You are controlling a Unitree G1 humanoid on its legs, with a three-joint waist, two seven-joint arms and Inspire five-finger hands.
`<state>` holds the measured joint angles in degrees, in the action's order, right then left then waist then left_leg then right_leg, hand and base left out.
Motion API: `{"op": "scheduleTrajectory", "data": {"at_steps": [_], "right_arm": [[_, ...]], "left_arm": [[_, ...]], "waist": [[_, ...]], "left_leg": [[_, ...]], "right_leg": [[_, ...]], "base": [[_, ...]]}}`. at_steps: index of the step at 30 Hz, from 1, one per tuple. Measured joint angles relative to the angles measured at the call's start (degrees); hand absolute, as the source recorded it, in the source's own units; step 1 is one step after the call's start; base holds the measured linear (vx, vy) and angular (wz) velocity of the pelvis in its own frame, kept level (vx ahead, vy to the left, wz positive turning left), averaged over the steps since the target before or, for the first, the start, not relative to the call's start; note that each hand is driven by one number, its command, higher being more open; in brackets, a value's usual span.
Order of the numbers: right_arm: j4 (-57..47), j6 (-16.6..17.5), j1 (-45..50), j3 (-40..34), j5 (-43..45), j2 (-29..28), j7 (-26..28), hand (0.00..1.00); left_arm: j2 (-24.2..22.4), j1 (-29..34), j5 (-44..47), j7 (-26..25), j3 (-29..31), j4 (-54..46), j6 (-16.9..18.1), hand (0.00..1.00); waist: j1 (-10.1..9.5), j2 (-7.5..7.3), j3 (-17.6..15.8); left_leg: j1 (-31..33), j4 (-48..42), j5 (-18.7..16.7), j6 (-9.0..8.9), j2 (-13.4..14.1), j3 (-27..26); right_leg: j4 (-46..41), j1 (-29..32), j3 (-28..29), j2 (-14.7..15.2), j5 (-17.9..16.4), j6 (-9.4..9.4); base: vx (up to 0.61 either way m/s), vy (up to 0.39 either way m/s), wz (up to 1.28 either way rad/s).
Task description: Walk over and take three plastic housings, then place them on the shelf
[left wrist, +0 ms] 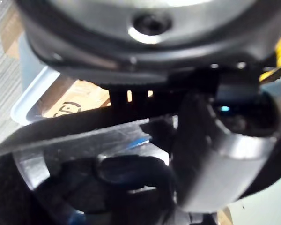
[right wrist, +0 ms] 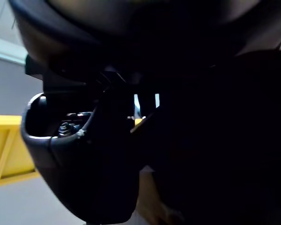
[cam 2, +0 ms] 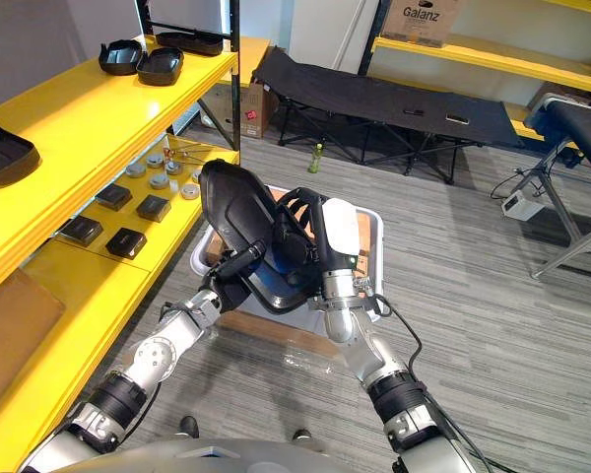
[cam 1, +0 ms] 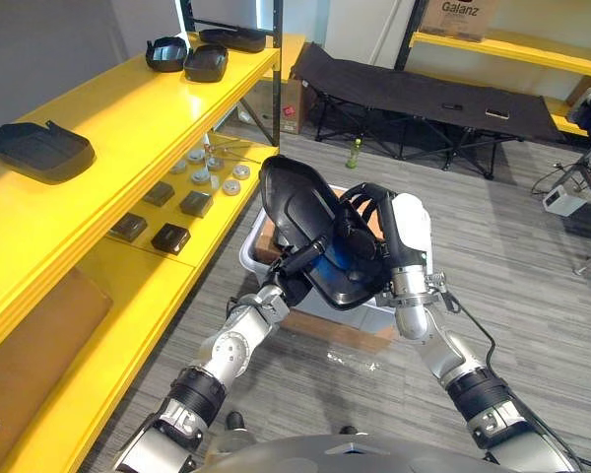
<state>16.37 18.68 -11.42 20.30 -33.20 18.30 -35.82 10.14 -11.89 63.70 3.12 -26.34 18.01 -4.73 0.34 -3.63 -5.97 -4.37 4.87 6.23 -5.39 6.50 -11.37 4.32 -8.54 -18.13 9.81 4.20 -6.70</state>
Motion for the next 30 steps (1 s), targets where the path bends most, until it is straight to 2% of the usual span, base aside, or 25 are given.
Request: {"op": "scheduleTrajectory", "data": {"at_steps": [4, 9, 13, 16, 17, 18, 19, 20, 23, 24, 27, 30], "right_arm": [[-1.4, 0.7, 0.0, 0.4, 1.1, 0.0, -1.3, 1.0], [-3.9, 1.6, -0.1, 1.1, 3.6, -1.5, -1.5, 1.0], [-5.2, 1.7, 0.0, 0.2, 7.8, -3.6, -2.0, 1.0], [-7.7, 1.6, 1.0, -1.1, 10.0, -5.3, -1.7, 1.0], [-8.7, 1.1, 2.4, -2.1, 12.4, -5.7, -0.5, 1.0], [-8.9, 0.6, 3.0, -2.6, 13.9, -5.8, 0.3, 1.0], [-9.1, 0.0, 3.8, -3.4, 15.4, -6.0, 1.3, 1.0], [-9.7, -1.1, 6.3, -4.9, 20.2, -7.1, 3.3, 1.0], [-10.2, -2.5, 11.3, -8.4, 26.1, -9.3, 4.7, 1.0], [-10.2, -3.2, 13.9, -9.7, 29.8, -9.8, 5.5, 1.0], [-10.4, -3.7, 16.0, -10.8, 34.8, -10.7, 7.9, 1.0], [-12.7, -3.6, 17.7, -10.5, 37.0, -12.5, 12.6, 1.0]], "left_arm": [[0.0, -0.3, 1.2, -0.7, -2.1, 0.0, 3.8, 0.0], [-0.3, -1.5, 1.2, -2.4, -3.5, -0.2, 3.7, 0.0], [-1.3, -0.2, -1.9, -5.5, -0.6, -4.4, 3.7, 0.0], [-4.2, 4.0, -14.4, -11.2, 6.1, -13.8, 4.2, 0.0], [-7.1, 5.9, -23.0, -15.1, 12.1, -17.8, 6.5, 0.0], [-7.6, 6.2, -26.1, -16.8, 14.1, -18.7, 7.5, 0.0], [-8.0, 6.5, -29.2, -18.6, 16.1, -19.3, 8.6, 0.0], [-8.1, 8.1, -37.2, -23.8, 21.1, -21.5, 11.1, 0.0], [-8.3, 11.7, -46.6, -31.9, 29.1, -24.7, 15.0, 0.0], [-8.3, 13.6, -50.8, -36.6, 32.7, -25.8, 17.1, 0.0], [-8.8, 16.2, -55.6, -42.3, 34.8, -27.4, 18.1, 0.0], [-10.5, 17.0, -57.6, -43.0, 33.4, -27.6, 18.3, 0.0]], "waist": [[-0.07, 0.05, 0.0], [-0.12, 0.14, 0.0], [-0.09, 0.32, -0.1], [-0.05, 0.68, 0.0], [-0.04, 0.93, 0.0], [-0.07, 1.06, 0.1], [-0.13, 1.19, 0.1], [-0.07, 1.55, 0.3], [-0.14, 2.01, 0.3], [-0.5, 2.02, 0.3], [-1.37, 1.98, 0.3], [-1.4, 1.93, 0.4]], "left_leg": [[0.0, 0.0, 0.0, 0.01, -0.1, 0.0], [0.0, 0.0, 0.0, 0.0, 0.0, 0.1], [0.0, 0.0, -0.1, -0.03, -0.1, 0.0], [-0.1, 0.0, -0.1, -0.04, -0.5, 0.2], [-0.1, 0.0, -0.1, -0.04, -0.7, 0.5], [-0.1, 0.0, -0.1, -0.03, -0.7, 0.6], [-0.1, 0.1, -0.1, -0.03, -0.7, 0.6], [-0.1, 0.2, -0.1, -0.06, -0.7, 0.7], [-0.1, 0.2, -0.6, -0.22, -0.7, 0.8], [-0.1, 0.2, -0.6, -0.29, -0.8, 0.8], [-0.1, 0.0, -0.6, -0.29, -0.9, 0.7], [0.0, 0.0, -0.7, -0.32, -0.9, 0.6]], "right_leg": [[0.0, 0.0, -0.1, 0.1, -0.1, 0.06], [0.0, 0.0, -0.1, 0.0, -0.2, 0.2], [-0.5, 0.3, -0.1, -0.1, -0.4, 0.41], [-1.3, 0.5, -0.3, -0.1, -0.8, 0.36], [-1.4, 0.5, -0.5, 0.0, -1.0, 0.29], [-1.4, 0.5, -0.6, 0.0, -1.0, 0.31], [-1.4, 0.5, -0.7, 0.0, -1.2, 0.36], [-1.4, 0.5, -0.8, 0.0, -1.4, 0.3], [-1.4, 0.4, -1.1, 0.0, -2.0, 0.43], [-1.3, 0.4, -1.2, 0.1, -1.9, 0.4], [-1.2, 0.4, -1.2, 0.2, -1.7, 0.17], [-1.2, 0.6, -1.1, 0.2, -1.7, 0.17]], "base": [[0.0, 0.0, 0.0], [0.0, 0.0, 0.0], [0.0, 0.0, -0.01], [0.0, 0.001, 0.03], [-0.01, 0.003, 0.08], [-0.01, 0.003, 0.07], [-0.01, -0.001, 0.04], [0.0, -0.005, 0.04], [0.02, -0.007, 0.05], [0.03, -0.002, 0.03], [0.04, 0.0, 0.01], [0.0, 0.0, -0.02]]}}
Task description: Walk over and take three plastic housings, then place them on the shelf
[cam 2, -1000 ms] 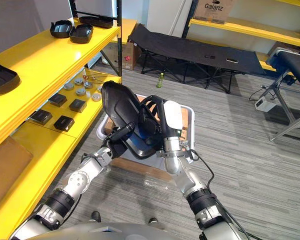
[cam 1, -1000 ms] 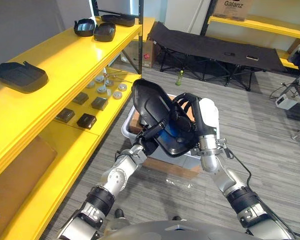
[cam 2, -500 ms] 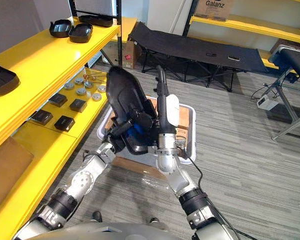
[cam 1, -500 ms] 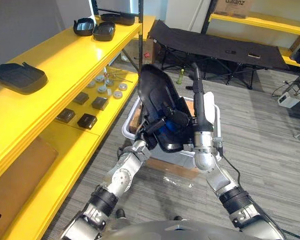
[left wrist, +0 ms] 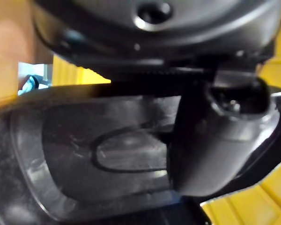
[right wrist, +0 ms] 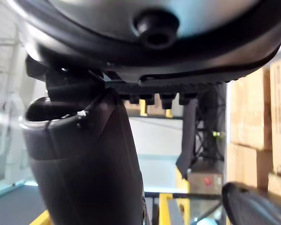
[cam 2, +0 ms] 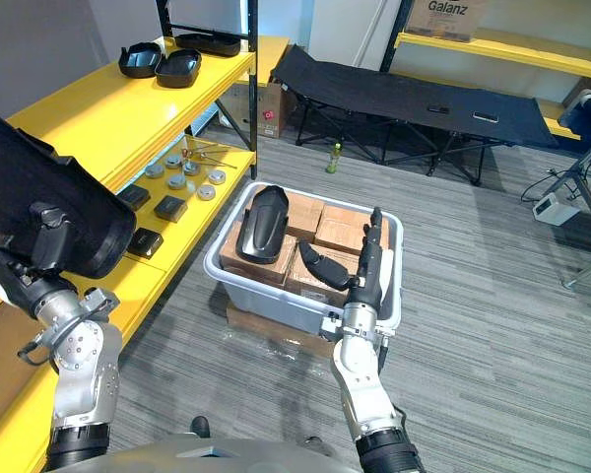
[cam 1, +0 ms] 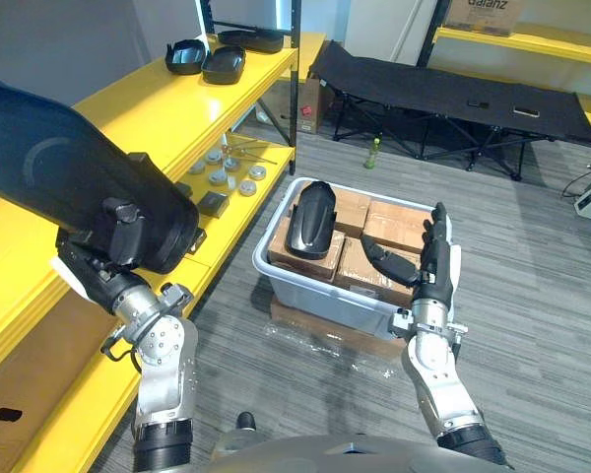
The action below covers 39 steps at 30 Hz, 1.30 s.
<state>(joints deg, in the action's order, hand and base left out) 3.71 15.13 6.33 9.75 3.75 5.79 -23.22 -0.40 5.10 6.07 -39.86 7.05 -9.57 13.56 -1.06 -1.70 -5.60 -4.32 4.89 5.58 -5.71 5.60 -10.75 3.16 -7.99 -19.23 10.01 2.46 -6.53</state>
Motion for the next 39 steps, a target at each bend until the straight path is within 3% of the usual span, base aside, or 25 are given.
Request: {"op": "scheduleTrajectory", "data": {"at_steps": [5, 9, 11, 17, 26, 33, 36, 39], "right_arm": [[-0.2, 0.3, 2.2, -1.0, 1.2, -0.6, 7.3, 1.0], [-0.2, -0.5, 6.0, -4.6, 4.3, -0.7, 11.2, 1.0], [0.0, -0.6, 8.0, -6.9, 6.5, -0.7, 12.3, 1.0], [0.3, -0.6, 8.7, -7.9, 9.3, 0.7, 16.9, 1.0], [1.0, -0.6, 2.8, 1.3, 10.6, 1.0, 19.1, 1.0], [2.9, -0.6, -3.7, 6.9, 5.7, 1.0, 19.2, 1.0], [2.9, -0.6, -5.5, 7.6, 5.8, 1.0, 17.4, 1.0], [2.9, -0.6, -5.8, 7.8, 6.2, 0.7, 17.1, 1.0]], "left_arm": [[-0.1, 0.2, 0.6, 4.1, -2.5, 0.1, 1.3, 0.0], [-0.1, 3.9, 1.7, 11.4, -2.7, 0.1, 5.4, 0.0], [-0.1, 6.5, 3.5, 14.8, -2.6, 0.1, 5.8, 0.0], [0.0, 11.1, 5.1, 18.3, -1.0, -2.5, 6.5, 0.0], [0.0, 14.3, 5.0, 19.5, 3.1, -14.5, 7.7, 0.0], [-1.9, 20.6, 7.6, 21.3, 9.1, -15.6, 7.7, 0.0], [-2.0, 21.6, 7.9, 21.6, 10.4, -15.6, 7.7, 0.0], [-2.0, 22.2, 7.7, 21.5, 10.5, -15.6, 7.7, 0.0]], "waist": [[1.42, -0.24, 0.5], [2.64, 0.21, 0.8], [2.76, 0.66, 1.1], [2.59, 0.8, 1.1], [-2.22, 2.48, 1.9], [-7.01, 1.41, 2.3], [-8.13, 0.68, 2.5], [-8.07, 0.69, 2.4]], "left_leg": [[0.5, 0.0, -0.4, 0.13, 0.1, -0.7], [0.8, 0.0, -0.4, 0.11, 0.1, -1.4], [0.8, 0.0, -0.5, 0.02, 0.1, -1.4], [0.8, 0.0, -0.6, 0.01, 0.1, -0.5], [3.6, 0.1, 0.4, -0.07, -0.4, 6.3], [5.8, 0.0, 1.4, 0.32, -1.1, 10.9], [5.4, -0.1, 1.5, 0.32, -1.1, 11.1], [5.4, -0.3, 1.1, -0.03, -1.1, 11.2]], "right_leg": [[0.1, 1.1, 0.9, 0.0, 0.0, 0.04], [0.1, 1.8, 1.5, 0.0, 0.2, -0.22], [0.1, 1.8, 1.5, 0.0, 0.2, -0.24], [0.1, 0.9, 0.8, 0.0, 0.1, -0.25], [0.1, -0.4, -6.6, 0.0, -1.5, 0.03], [0.2, -1.5, -11.8, -0.1, -1.6, -0.42], [-0.1, -2.0, -12.1, 0.0, -1.6, -0.41], [-0.4, -2.3, -12.2, -0.1, -2.0, -0.28]], "base": [[0.0, 0.002, -0.09], [0.03, -0.005, -0.09], [0.02, -0.005, 0.0], [-0.01, -0.002, 0.06], [-0.03, -0.012, 0.41], [0.02, -0.027, 0.36], [0.01, -0.013, 0.09], [-0.01, 0.0, 0.03]]}}
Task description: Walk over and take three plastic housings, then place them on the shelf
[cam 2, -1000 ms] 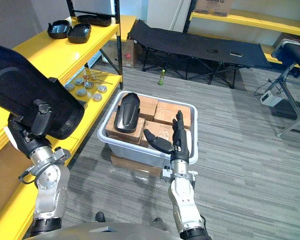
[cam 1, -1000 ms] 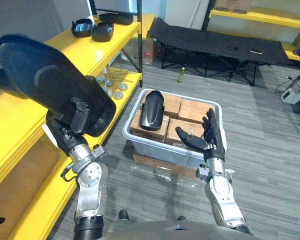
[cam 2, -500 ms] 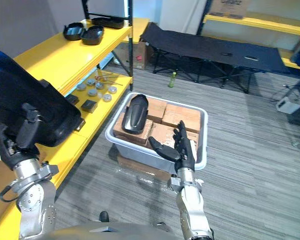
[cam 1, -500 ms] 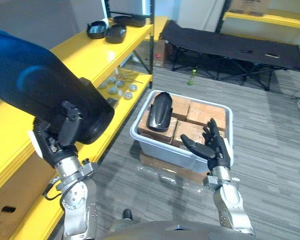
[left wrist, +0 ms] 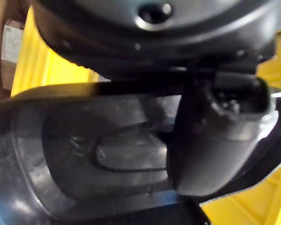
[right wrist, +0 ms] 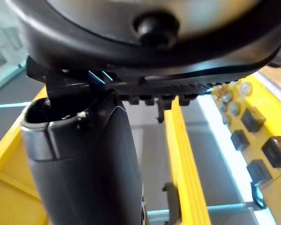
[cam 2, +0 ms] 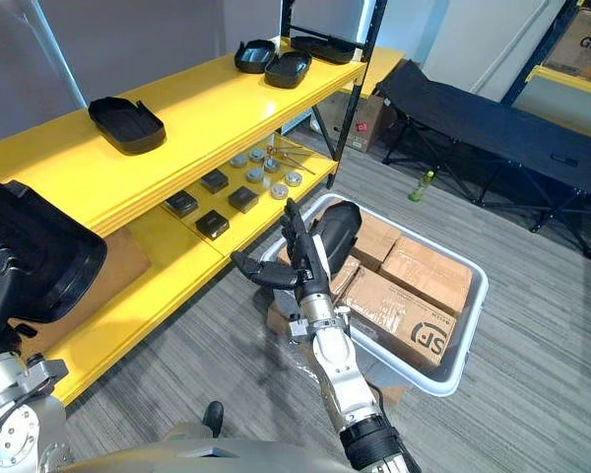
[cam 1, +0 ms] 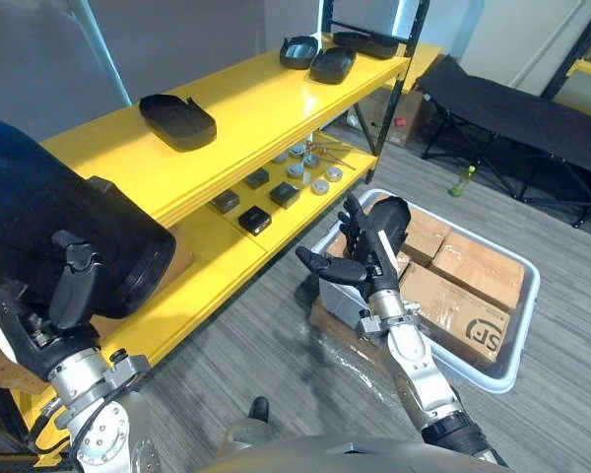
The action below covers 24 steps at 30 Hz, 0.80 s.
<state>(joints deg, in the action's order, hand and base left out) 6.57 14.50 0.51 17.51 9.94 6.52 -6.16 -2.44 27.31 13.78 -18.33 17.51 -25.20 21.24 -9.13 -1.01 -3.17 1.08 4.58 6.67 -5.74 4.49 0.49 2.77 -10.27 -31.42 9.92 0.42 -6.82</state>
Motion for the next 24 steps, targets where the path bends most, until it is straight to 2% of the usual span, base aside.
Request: {"op": "scheduleTrajectory", "data": {"at_steps": [2, 4, 6, 7, 9, 11, 13, 15, 17, 18, 20, 24], "right_arm": [[0.0, -0.1, 0.6, 0.0, -0.1, -0.1, 0.9, 1.0], [-0.1, -0.2, 2.6, -0.2, -0.3, 0.5, 1.7, 1.0], [-0.1, -0.2, 4.0, -1.3, -0.5, 0.8, 1.7, 1.0], [-0.1, -0.2, 4.4, -2.1, -0.8, 0.8, 1.4, 1.0], [-0.1, -0.2, 4.5, -2.2, -3.4, 0.6, 1.1, 1.0], [-0.2, -0.1, 4.8, -2.2, -5.1, 0.3, 1.4, 1.0], [-1.3, -0.1, 5.4, -2.7, -5.0, 0.5, 1.4, 1.0], [-2.1, 0.5, 5.5, -3.7, -5.0, 0.5, -0.5, 1.0], [-2.2, 1.2, 5.5, -4.6, -5.0, 0.3, -1.6, 1.0], [-2.3, 1.7, 5.5, -4.7, -4.9, 0.0, -1.7, 1.0], [-3.2, 2.7, 5.4, -4.6, -4.9, -0.1, -0.6, 1.0], [-3.5, 3.3, 5.4, -3.9, -5.0, 0.6, 2.4, 1.0]], "left_arm": [[0.0, -0.2, 0.1, 0.1, -0.1, 0.0, 0.0, 0.0], [0.1, -1.2, 0.1, 1.7, -1.6, 0.0, 0.0, 0.0], [0.1, -2.4, 0.1, 3.4, -3.3, 0.0, 0.0, 0.0], [0.1, -2.8, 0.3, 3.9, -3.8, 0.0, 0.1, 0.0], [0.2, -2.8, 0.3, 4.0, -3.5, 0.0, 0.3, 0.0], [0.2, -2.8, 0.4, 4.1, -3.4, 0.0, 0.4, 0.0], [1.2, -3.4, 0.4, 4.9, -4.0, 0.0, 0.4, 0.0], [3.9, -6.3, 1.8, 8.5, -6.7, 0.4, 0.4, 0.0], [6.6, -8.1, 1.6, 11.1, -8.8, 0.4, 0.9, 0.0], [7.7, -8.6, 1.5, 12.3, -9.4, 0.4, 0.9, 0.0], [7.8, -9.0, 1.7, 13.6, -9.9, 0.4, 1.0, 0.0], [6.9, -9.0, 1.8, 12.9, -10.8, 0.4, 1.0, 0.0]], "waist": [[0.57, 0.65, -0.7], [3.16, 0.75, -1.0], [3.14, 1.12, -1.6], [3.12, 1.33, -1.9], [2.34, 2.04, -3.1], [1.83, 2.12, -3.3], [1.99, 1.81, -3.5], [4.0, 1.35, -4.2], [4.7, 0.63, -4.5], [4.76, 0.34, -4.6], [4.62, -0.17, -4.4], [4.52, 0.68, -4.9]], "left_leg": [[2.1, -2.6, -1.5, 0.85, -0.2, 0.1], [5.3, -5.8, -1.9, 2.26, 1.6, -5.9], [6.0, -5.5, -0.3, 3.21, 2.6, -10.2], [5.9, -3.8, 1.6, 3.22, 2.2, -10.2], [5.5, -1.7, 2.8, 3.57, 1.5, -10.1], [5.5, -0.6, 3.3, 3.93, 0.6, -10.2], [5.5, -0.3, 3.7, 4.47, -0.6, -9.7], [5.4, -0.2, 3.6, 5.0, -2.2, -6.5], [5.1, 0.0, 3.6, 5.1, -2.3, -5.0], [4.6, 0.2, 3.7, 5.19, -2.6, -4.8], [4.5, 0.1, 4.7, 5.3, -3.1, -5.1], [6.5, -1.1, 5.3, 4.87, -3.1, -5.9]], "right_leg": [[-1.1, -0.2, -1.4, 0.0, -0.9, 0.12], [-2.1, -1.3, -6.8, 0.1, -2.1, -0.02], [-2.7, -1.9, -10.1, 0.4, -3.0, -0.56], [-3.1, -2.0, -11.3, 0.8, -3.5, -1.03], [-3.9, -1.5, -11.7, 1.2, -3.8, -1.34], [-5.4, -1.1, -11.8, 2.3, -4.1, -1.58], [-10.3, 0.3, -10.0, 4.6, -6.3, -1.38], [-20.0, 3.2, -0.7, 7.1, -8.1, -0.08], [-26.2, 5.6, 4.3, 8.0, -8.6, 0.48], [-26.9, 5.6, 5.3, 8.2, -9.0, 0.86], [-24.5, 4.4, 5.2, 8.2, -9.8, 0.11], [-18.1, 2.9, 4.9, 7.1, -11.0, -1.76]], "base": [[-0.06, 0.007, 0.36], [-0.1, 0.009, 1.09], [-0.06, 0.064, 1.09], [-0.04, 0.098, 0.82], [-0.01, 0.079, 0.33], [0.03, 0.077, 0.15], [0.07, 0.063, 0.29], [0.07, 0.081, 0.77], [0.06, 0.006, 0.54], [0.07, -0.058, 0.21], [0.09, -0.098, 0.01], [0.01, -0.108, -0.07]]}}
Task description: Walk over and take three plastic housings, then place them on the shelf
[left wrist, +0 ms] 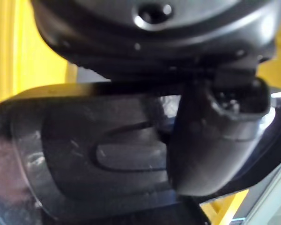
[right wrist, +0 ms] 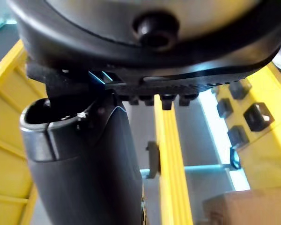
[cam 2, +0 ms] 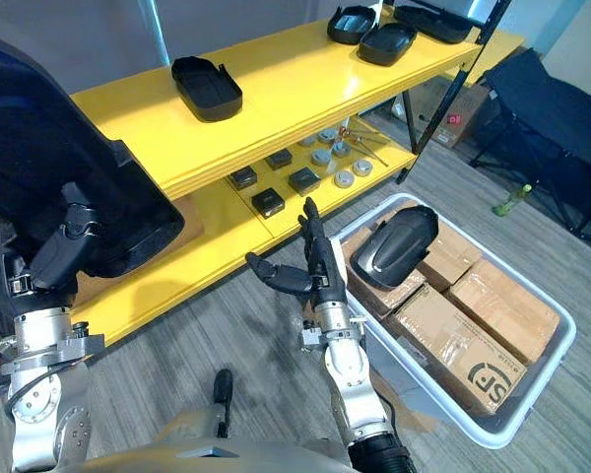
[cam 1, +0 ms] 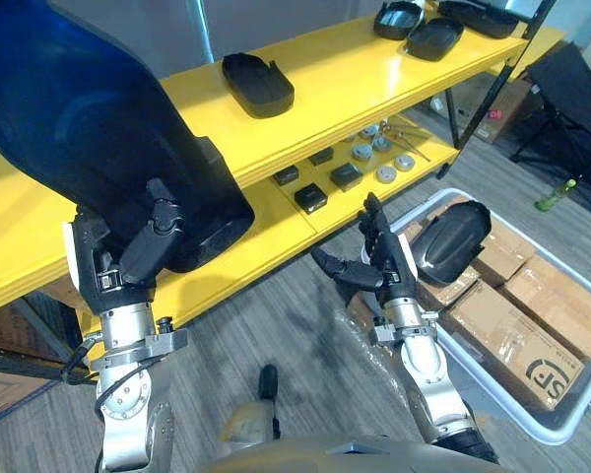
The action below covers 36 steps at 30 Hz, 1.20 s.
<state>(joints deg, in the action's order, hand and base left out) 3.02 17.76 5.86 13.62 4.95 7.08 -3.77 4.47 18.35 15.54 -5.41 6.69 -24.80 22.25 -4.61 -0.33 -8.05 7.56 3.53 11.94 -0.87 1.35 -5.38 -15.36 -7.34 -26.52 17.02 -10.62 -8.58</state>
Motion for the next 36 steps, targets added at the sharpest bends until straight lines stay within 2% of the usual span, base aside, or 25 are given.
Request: {"op": "scheduleTrajectory", "data": {"at_steps": [3, 4, 8, 10, 13, 15, 16, 17, 18, 19, 20, 21, 22, 24, 25, 26, 27, 28, 30, 31, 32, 33, 34, 35, 36], "right_arm": [[0.0, 0.0, 0.1, 0.6, 0.0, 1.5, 1.8, 1.0], [0.0, 0.0, 0.2, 0.7, 0.0, 2.4, 2.1, 1.0], [0.0, 0.0, 0.2, 0.6, 0.0, 4.3, 2.1, 1.0], [-0.1, 0.0, -0.4, 0.9, 0.1, 4.2, 1.7, 1.0], [-0.1, 0.0, -1.5, 2.3, 0.5, 4.0, 0.7, 1.0], [-0.1, 0.0, -2.7, 3.1, 1.0, 3.0, -0.4, 1.0], [-0.1, 0.0, -2.9, 3.3, 1.4, 2.6, -0.6, 1.0], [-0.1, 0.0, -3.1, 3.4, 3.3, 1.3, -0.6, 1.0], [-0.4, 0.0, -3.1, 3.2, 5.1, 0.2, -0.7, 1.0], [-0.8, 0.1, -3.2, 2.8, 5.7, -0.1, -0.7, 1.0], [-1.2, 0.3, -3.3, 2.0, 7.4, -0.2, -0.9, 1.0], [-1.2, 0.5, -3.3, 1.4, 7.3, -0.5, -1.1, 1.0], [-1.2, 0.7, -3.5, 1.1, 7.3, -0.6, -1.3, 1.0], [-1.5, 2.1, -4.2, -0.1, 7.2, -1.4, -2.0, 1.0], [-2.5, 2.4, -4.9, -0.9, 7.3, -1.4, -2.0, 1.0], [-3.6, 2.5, -5.1, -1.6, 7.5, -1.3, -1.9, 1.0], [-6.6, 3.3, -5.7, -2.8, 10.3, -0.9, -1.3, 1.0], [-10.0, 4.8, -6.3, -4.2, 14.0, -0.4, -0.9, 1.0], [-15.3, 6.5, -6.4, -7.2, 17.7, 0.1, -0.6, 1.0], [-17.8, 7.5, -7.1, -8.8, 19.9, 0.8, -0.4, 1.0], [-18.8, 7.8, -7.6, -9.2, 20.9, 1.3, -0.4, 1.0], [-20.5, 8.0, -9.4, -9.8, 22.3, 2.1, -0.1, 1.0], [-20.8, 8.4, -11.3, -11.0, 23.4, 3.6, 0.6, 1.0], [-20.8, 8.4, -12.1, -11.8, 23.6, 4.4, 1.0, 1.0], [-20.8, 8.3, -13.3, -13.9, 23.7, 5.6, 1.7, 1.0]], "left_arm": [[-0.2, 0.1, -0.1, -1.6, -2.1, 0.2, 0.0, 0.0], [-0.4, 0.2, -0.2, -1.8, -2.9, 0.7, 0.0, 0.0], [-0.7, 2.1, -0.2, -1.6, -3.4, 0.7, 0.0, 0.0], [-0.7, 2.6, -0.1, -1.8, -3.2, 0.7, 0.0, 0.0], [-0.8, 2.6, 0.1, -2.2, -2.6, 0.7, 0.0, 0.0], [-0.9, 2.5, 0.0, -2.2, -1.7, 0.7, 0.0, 0.0], [-0.9, 2.5, 0.0, -2.1, -1.2, 0.7, 0.0, 0.0], [-0.8, 2.4, 0.0, -1.9, -0.4, 0.7, -0.1, 0.0], [-0.6, 2.3, 0.0, -1.4, 0.7, 0.6, -0.1, 0.0], [-0.7, 2.0, 0.0, -1.0, 1.2, 0.7, -0.1, 0.0], [-0.5, 1.7, 0.0, -0.4, 2.0, 0.7, -0.3, 0.0], [0.2, 1.7, -0.3, -0.3, 2.7, 0.7, -0.3, 0.0], [0.8, 1.7, -0.4, -0.3, 3.3, 0.7, -0.3, 0.0], [2.3, 1.1, -0.4, -1.4, 4.3, 0.7, -0.5, 0.0], [2.5, 0.8, -0.4, -1.8, 4.5, 0.7, -0.6, 0.0], [2.6, 0.3, -0.4, -1.9, 4.4, 0.7, -0.7, 0.0], [2.6, -1.2, -0.1, -2.1, 4.3, 0.7, -0.8, 0.0], [2.7, -2.9, 0.4, -2.7, 3.2, 1.4, -0.6, 0.0], [2.9, -5.3, 0.9, -2.8, 0.6, 4.7, 0.0, 0.0], [2.8, -5.1, 0.9, -3.1, -0.6, 6.3, 0.0, 0.0], [2.9, -4.6, 0.9, -3.2, -0.9, 6.6, 0.0, 0.0], [2.8, -3.6, 1.9, -3.8, -1.0, 6.5, -0.1, 0.0], [1.6, -3.1, 2.1, -4.0, -1.2, 6.8, -0.8, 0.0], [1.4, -2.5, 2.0, -3.9, -1.2, 6.6, -1.1, 0.0], [1.4, -2.0, 1.8, -2.9, -1.0, 6.6, -1.2, 0.0]], "waist": [[0.16, 0.94, -1.3], [0.35, 1.79, -1.9], [0.24, 2.47, -2.5], [-0.2, 2.43, -3.1], [-0.76, 2.37, -4.1], [-1.6, 2.49, -4.7], [-1.77, 2.38, -4.8], [-2.11, 1.92, -4.8], [-2.39, 1.08, -4.5], [-2.23, 1.34, -4.6], [-2.24, 1.69, -4.5], [-2.09, 1.34, -4.4], [-1.92, 1.1, -4.4], [-0.88, 1.13, -4.4], [-0.5, 1.48, -4.6], [-0.44, 1.6, -4.6], [0.09, 1.89, -4.4], [1.34, 2.54, -4.4], [3.39, 2.62, -4.3], [3.3, 1.89, -3.9], [3.07, 1.34, -3.5], [2.6, -0.17, -2.6], [2.32, 0.79, -2.3], [2.1, 1.28, -1.9], [1.52, 1.96, -1.6]], "left_leg": [[1.6, -0.5, 0.6, -0.72, 0.5, 0.3], [1.8, -0.8, 0.7, -0.98, 1.0, 0.9], [2.2, -2.2, -0.1, -1.26, 1.8, 1.4], [4.9, -7.5, -2.6, -1.21, 2.2, 1.0], [8.2, -16.3, -7.1, -0.64, 2.3, 0.4], [10.5, -25.5, -13.0, 0.09, 2.1, -0.3], [10.8, -27.2, -14.4, 0.26, 2.0, -0.5], [10.9, -29.7, -16.8, 0.84, 1.2, -0.9], [10.6, -30.8, -18.4, 1.64, 0.4, -1.9], [10.6, -31.1, -19.2, 1.92, 0.2, -1.8], [10.0, -30.6, -20.0, 2.96, -1.0, -0.7], [8.8, -29.2, -20.2, 3.43, -1.9, -0.3], [7.8, -28.2, -20.3, 3.67, -2.2, 0.5], [4.4, -24.7, -19.7, 5.27, -3.8, 4.1], [2.0, -22.9, -19.1, 5.36, -4.5, 6.0], [1.1, -22.1, -18.9, 4.93, -5.0, 7.1], [0.3, -21.1, -18.9, 4.67, -6.1, 10.2], [0.3, -21.1, -19.1, 4.39, -7.0, 13.9], [-0.9, -22.0, -18.5, 4.01, -9.2, 19.3], [-2.8, -22.3, -18.9, 3.46, -10.6, 21.6], [-3.3, -22.7, -19.2, 2.92, -11.1, 21.8], [-3.0, -24.5, -20.5, 0.99, -12.0, 21.6], [-2.4, -26.1, -21.9, -0.5, -10.5, 21.0], [-1.8, -26.4, -22.6, -1.34, -9.1, 19.7], [-0.9, -26.1, -23.9, -1.62, -6.0, 15.9]], "right_leg": [[1.6, 0.2, -0.2, -1.2, -2.0, -1.61], [0.9, 0.3, -0.6, -1.7, -2.4, -1.35], [-1.0, 0.5, -1.3, -2.1, -4.0, -0.13], [-1.7, 0.8, -1.6, -1.5, -4.3, 0.09], [-3.7, 1.1, -1.1, -0.6, -5.2, -0.57], [-5.3, -0.1, -0.5, 0.9, -6.6, -1.28], [-5.5, -0.6, -0.5, 1.2, -7.0, -1.22], [-4.9, -2.1, -0.8, 2.2, -7.6, -0.32], [-4.0, -3.5, -1.6, 2.9, -7.3, 1.5], [-7.0, -3.1, -1.1, 3.2, -6.2, 3.58], [-18.2, 2.3, 1.3, 5.8, -1.1, 9.68], [-24.1, 5.6, 4.5, 6.8, 3.4, 11.31], [-27.8, 7.8, 7.2, 7.0, 4.6, 10.21], [-34.8, 12.4, 11.6, 3.3, -0.6, 7.16], [-32.8, 13.3, 11.5, 0.8, -2.9, 7.14], [-30.8, 13.9, 11.7, -0.5, -3.8, 7.13], [-25.7, 16.1, 14.5, -4.3, -5.2, 7.26], [-20.7, 18.4, 20.8, -8.8, -5.1, 6.91], [-16.5, 19.1, 28.0, -11.5, -3.6, 4.4], [-12.2, 17.6, 27.2, -10.1, -2.5, 3.55], [-9.2, 16.7, 26.5, -9.4, -1.5, 3.49], [-4.2, 15.4, 24.9, -8.2, 4.5, 4.57], [-3.3, 13.4, 21.8, -8.9, 4.5, 3.81], [-1.7, 12.5, 20.3, -9.5, 4.7, 4.13], [0.9, 10.9, 17.8, -10.8, 5.3, 5.11]], "base": [[-0.11, -0.096, 0.02], [-0.13, -0.078, 0.1], [-0.1, -0.034, 0.1], [-0.03, 0.02, 0.04], [0.01, 0.061, -0.07], [0.06, 0.118, -0.1], [0.1, 0.16, -0.02], [0.14, 0.19, 0.09], [0.16, 0.168, 0.14], [0.27, 0.229, 0.36], [0.28, 0.252, 0.39], [0.29, 0.266, 0.44], [0.19, 0.14, 0.42], [0.28, 0.065, 0.68], [0.34, 0.067, 0.71], [0.27, 0.03, 0.9], [0.31, -0.004, 1.35], [0.24, -0.042, 1.59], [0.26, -0.149, 2.05], [0.3, -0.233, 1.83], [0.32, -0.294, 1.33], [0.3, -0.306, 1.2], [0.27, -0.286, 1.18], [0.21, -0.242, 1.04], [0.14, -0.215, 1.03]]}}
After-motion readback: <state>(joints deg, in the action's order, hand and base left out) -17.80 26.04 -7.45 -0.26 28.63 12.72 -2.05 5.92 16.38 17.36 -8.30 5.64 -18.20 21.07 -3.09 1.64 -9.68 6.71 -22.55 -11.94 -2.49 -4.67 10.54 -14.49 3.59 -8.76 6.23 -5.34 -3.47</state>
